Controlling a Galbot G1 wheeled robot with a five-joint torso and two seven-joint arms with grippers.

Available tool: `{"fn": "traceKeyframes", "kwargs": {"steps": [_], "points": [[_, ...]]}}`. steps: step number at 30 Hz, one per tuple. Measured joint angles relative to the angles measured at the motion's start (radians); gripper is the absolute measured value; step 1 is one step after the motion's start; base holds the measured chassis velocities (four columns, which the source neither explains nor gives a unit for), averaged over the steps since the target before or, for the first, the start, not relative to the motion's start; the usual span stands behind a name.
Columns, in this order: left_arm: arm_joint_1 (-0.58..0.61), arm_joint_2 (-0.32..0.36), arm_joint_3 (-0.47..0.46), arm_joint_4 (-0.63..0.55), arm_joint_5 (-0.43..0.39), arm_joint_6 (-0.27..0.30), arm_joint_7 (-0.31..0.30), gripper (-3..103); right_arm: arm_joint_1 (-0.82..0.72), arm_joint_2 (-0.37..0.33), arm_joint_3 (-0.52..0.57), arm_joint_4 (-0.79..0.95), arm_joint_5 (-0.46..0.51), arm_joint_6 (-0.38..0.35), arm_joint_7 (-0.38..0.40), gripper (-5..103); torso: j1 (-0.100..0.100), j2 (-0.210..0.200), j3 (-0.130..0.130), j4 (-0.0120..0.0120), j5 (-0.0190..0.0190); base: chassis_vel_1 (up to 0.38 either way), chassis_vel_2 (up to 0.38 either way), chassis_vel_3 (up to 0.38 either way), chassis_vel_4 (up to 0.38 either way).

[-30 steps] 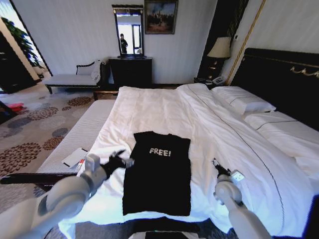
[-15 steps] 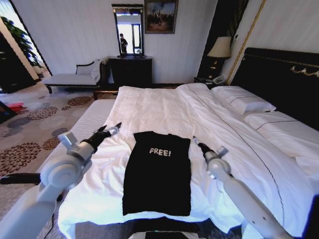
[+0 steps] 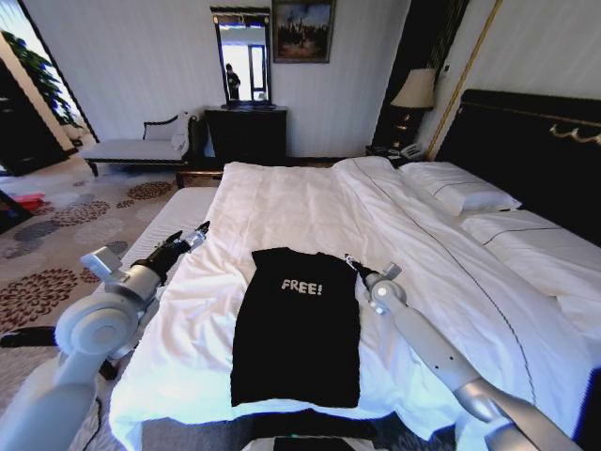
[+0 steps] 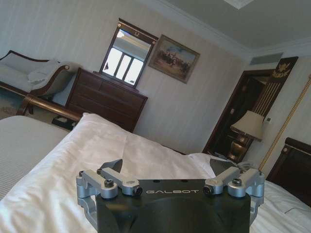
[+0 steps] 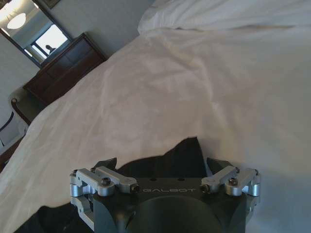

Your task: Fold the clothes on the bed.

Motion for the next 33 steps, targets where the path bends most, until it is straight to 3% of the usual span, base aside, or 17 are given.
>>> {"fn": "traceKeyframes", "kwargs": {"steps": [6,9,13,14,19,22,26,28,31,33], "points": [[0.008,0.0,-0.012,0.0,0.002,0.001,-0.001,100,0.011,0.024,-0.009,-0.034,-0.035,0.0,-0.012,102,0.0,0.0,0.0,0.0002,0.0,0.0,0.0,0.0,0.0],[0.012,-0.003,-0.014,0.0,0.004,0.001,-0.002,100,0.011,0.025,-0.009,-0.04,-0.048,0.0,-0.011,98,0.0,0.0,0.0,0.0002,0.0001,0.0,0.0,0.0,0.0],[0.017,-0.008,-0.009,0.003,0.013,0.001,-0.001,100,-0.001,0.013,-0.004,-0.03,-0.054,0.003,-0.006,78,0.0,0.0,0.0,0.0,0.0001,0.0,0.0,0.0,0.0],[0.017,-0.008,-0.009,0.003,0.013,0.001,-0.001,100,-0.001,0.013,-0.004,-0.03,-0.054,0.003,-0.006,78,0.0,0.0,0.0,0.0,0.0001,0.0,0.0,0.0,0.0],[0.02,-0.01,-0.001,0.006,0.022,0.001,-0.001,100,-0.013,0.005,0.001,-0.016,-0.063,0.007,-0.006,56,0.0,0.0,0.0,0.0002,0.0001,0.0,0.0,0.0,0.0],[0.023,-0.01,0.001,0.01,0.026,0.001,-0.001,100,-0.016,0.005,0.002,-0.014,-0.07,0.009,-0.008,50,0.0,0.0,0.0,0.0002,0.0001,0.0,0.0,0.0,0.0],[0.024,-0.012,0.011,0.024,0.038,0.001,-0.001,100,-0.02,0.004,0.002,-0.014,-0.087,0.016,-0.016,34,0.0,0.0,0.0,0.0001,0.0001,0.0,0.0,0.0,0.0],[0.014,-0.015,0.029,0.043,0.043,0.001,0.0,100,-0.021,0.005,0.001,-0.016,-0.106,0.031,-0.024,23,0.0,0.0,0.0,0.0002,0.0001,0.0,0.0,0.0,0.0],[-0.01,-0.018,0.06,0.077,0.046,-0.002,0.001,100,-0.02,0.008,0.001,-0.022,-0.126,0.051,-0.032,18,0.0,0.0,0.0,0.0002,0.0001,0.0,0.0,0.0,0.0],[-0.058,-0.022,0.106,0.128,0.039,-0.004,0.003,100,-0.013,0.009,0.001,-0.025,-0.135,0.065,-0.035,7,0.0,0.0,0.0,0.0004,0.0,0.0,0.0,0.0,0.0]]}}
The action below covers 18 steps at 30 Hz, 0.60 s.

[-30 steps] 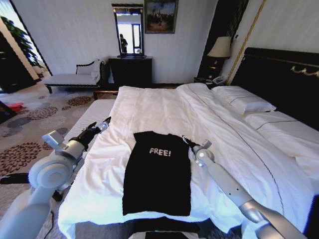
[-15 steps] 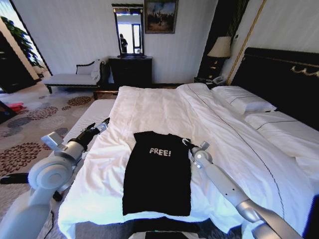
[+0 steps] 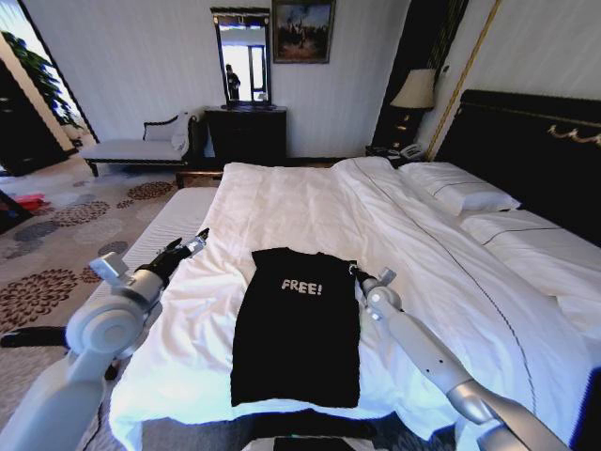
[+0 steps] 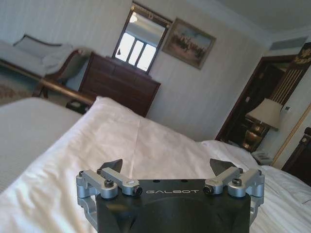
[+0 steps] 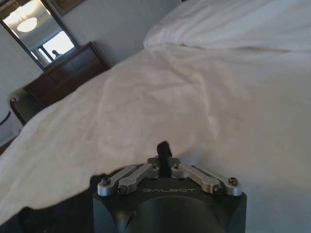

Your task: Fold the clothes on the bed.

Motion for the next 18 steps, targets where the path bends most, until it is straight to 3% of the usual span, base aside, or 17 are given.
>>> {"fn": "traceKeyframes", "kwargs": {"steps": [7,12,13,16,18], "points": [[-0.23,-0.031,0.157,0.228,-0.079,0.013,0.016,100,0.033,-0.003,0.0,-0.021,-0.004,0.009,0.002,0,0.0,0.0,0.0,0.0,0.0,0.0,0.0,0.0,0.0],[-0.521,-0.159,0.391,0.594,-0.088,0.029,0.044,100,0.053,-0.001,0.002,-0.062,-0.013,0.012,0.003,0,0.0,0.0,0.0,-0.0008,0.0002,0.0,0.0,0.0,0.0],[-0.521,-0.159,0.391,0.594,-0.088,0.029,0.044,100,0.053,-0.001,0.002,-0.062,-0.013,0.012,0.003,0,0.0,0.0,0.0,-0.0008,0.0002,0.0,0.0,0.0,0.0],[-0.639,-0.262,0.489,0.815,-0.03,0.039,0.077,100,0.053,-0.006,0.015,-0.065,-0.014,0.017,0.003,0,0.0,0.0,0.0,-0.0009,0.0005,0.0,0.0,0.0,0.0],[-0.657,-0.286,0.5,0.867,-0.017,0.048,0.086,100,0.054,-0.007,0.02,-0.065,-0.014,0.018,0.003,0,0.0,0.0,0.0,-0.0012,0.0004,0.0,0.0,0.0,0.0]]}}
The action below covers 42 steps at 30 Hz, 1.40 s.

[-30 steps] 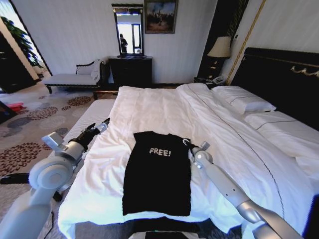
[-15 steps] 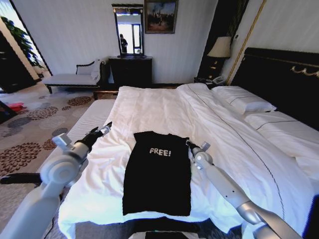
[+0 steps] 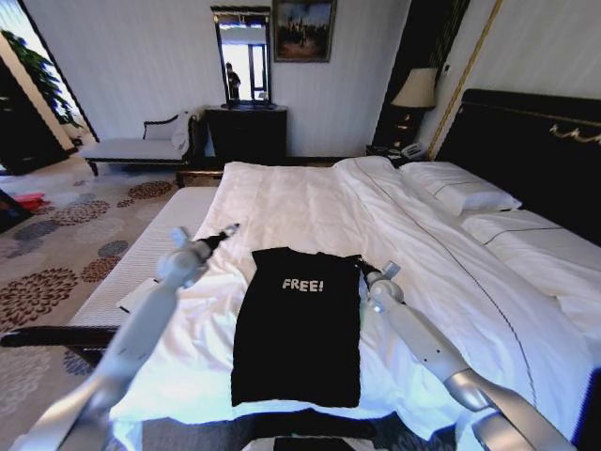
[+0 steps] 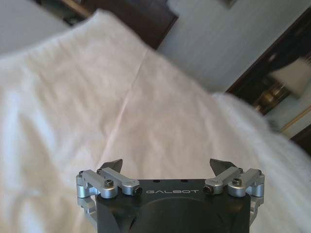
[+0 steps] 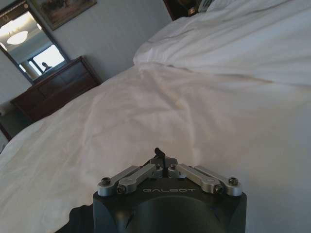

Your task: Fold the clothes on the bed.

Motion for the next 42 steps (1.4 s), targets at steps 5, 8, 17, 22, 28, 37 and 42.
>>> {"fn": "traceKeyframes", "kwargs": {"steps": [5,8,17,22,28,37,42], "points": [[-0.008,-0.068,0.002,0.122,0.041,0.056,0.024,100,0.028,0.005,-0.025,-0.023,0.0,0.001,-0.004,0,0.0,0.0,0.0,0.0016,-0.0002,0.0,0.0,0.0,0.0],[-0.009,-0.122,-0.001,0.201,0.103,0.062,0.055,100,0.024,-0.002,-0.029,-0.024,-0.002,0.002,-0.011,0,0.0,0.0,0.0,0.0015,-0.0006,0.0,0.0,0.0,0.0],[-0.012,-0.186,-0.029,0.272,0.17,0.042,0.102,103,0.007,0.0,-0.023,-0.023,-0.022,0.006,-0.017,0,0.0,0.0,0.0,0.0008,-0.0003,0.0,0.0,0.0,0.0],[-0.019,-0.196,-0.043,0.303,0.207,-0.002,0.143,93,0.011,0.008,-0.029,-0.022,-0.027,0.007,-0.015,0,0.0,0.0,0.0,0.001,-0.0004,0.0,0.0,0.0,0.0],[-0.024,-0.21,-0.071,0.343,0.229,-0.029,0.16,71,0.021,0.015,-0.043,-0.022,-0.029,0.011,-0.013,0,0.0,0.0,0.0,0.001,-0.0004,0.0,0.0,0.0,0.0],[-0.017,-0.226,-0.082,0.358,0.255,-0.037,0.173,43,0.021,0.015,-0.045,-0.022,-0.033,0.014,-0.013,0,0.0,0.0,0.0,0.0005,-0.0004,0.0,0.0,0.0,0.0],[-0.018,-0.228,-0.087,0.383,0.293,-0.059,0.19,22,0.021,0.015,-0.043,-0.023,-0.037,0.015,-0.013,0,0.0,0.0,0.0,0.001,-0.0004,0.0,0.0,0.0,0.0]]}}
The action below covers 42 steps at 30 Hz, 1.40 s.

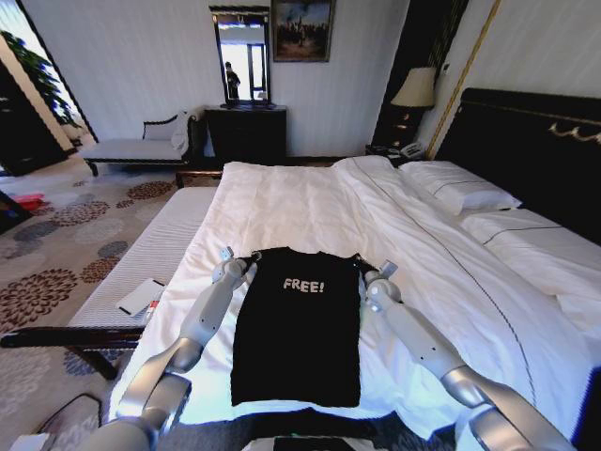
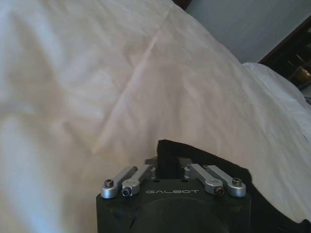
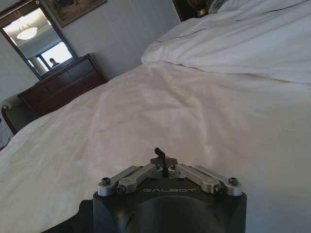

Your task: Fold the clothes on the bed.

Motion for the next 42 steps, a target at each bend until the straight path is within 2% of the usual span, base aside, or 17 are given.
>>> {"fn": "traceKeyframes", "kwargs": {"steps": [2,4,5,7,15,29,31,36,42], "points": [[-0.003,-0.005,-0.006,0.011,0.012,-0.003,0.008,11,0.004,0.002,-0.004,-0.003,-0.001,0.0,0.0,0,0.0,0.0,0.0,-0.0001,0.0,0.0,0.0,0.0,0.0],[-0.005,-0.007,-0.01,0.017,0.016,-0.005,0.011,11,0.006,0.004,-0.006,-0.005,-0.001,0.001,0.0,0,0.0,0.0,0.0,-0.0002,0.0,0.0,0.0,0.0,0.0],[-0.006,-0.01,-0.012,0.021,0.02,-0.007,0.014,5,0.007,0.005,-0.008,-0.006,-0.002,0.001,0.0,0,0.0,0.0,0.0,-0.0002,0.0,0.0,0.0,0.0,0.0],[-0.009,-0.013,-0.017,0.025,0.022,-0.01,0.017,1,0.009,0.007,-0.011,-0.008,-0.006,0.002,0.0,0,0.0,0.0,0.0,-0.0002,0.0,0.0,0.0,0.0,0.0],[-0.008,0.01,-0.02,0.008,0.021,-0.022,0.022,0,0.009,0.008,-0.011,-0.008,-0.014,0.007,0.0,0,0.0,0.0,0.0,-0.0004,0.0,0.0,0.0,0.0,0.0],[-0.028,0.15,-0.028,-0.116,-0.075,-0.025,0.003,0,0.051,-0.016,-0.035,0.067,0.022,0.02,0.021,0,0.0,0.0,0.0,0.0001,-0.0003,0.0,0.0,0.0,0.0],[-0.051,0.17,-0.03,-0.132,-0.096,-0.025,-0.004,0,0.078,-0.02,-0.058,0.075,0.035,0.02,0.023,0,0.0,0.0,0.0,-0.0004,-0.0001,0.0,0.0,0.0,0.0],[-0.113,0.199,-0.02,-0.142,-0.126,-0.027,-0.007,0,0.152,-0.016,-0.104,0.063,0.056,0.022,0.023,0,0.0,0.0,0.0,0.0,-0.0001,0.0,0.0,0.0,0.0],[-0.186,0.209,0.013,-0.131,-0.152,-0.027,-0.008,0,0.256,0.006,-0.143,0.021,0.07,0.026,0.022,0,0.0,0.0,0.0,-0.0001,-0.0001,0.0,0.0,0.0,0.0]]}}
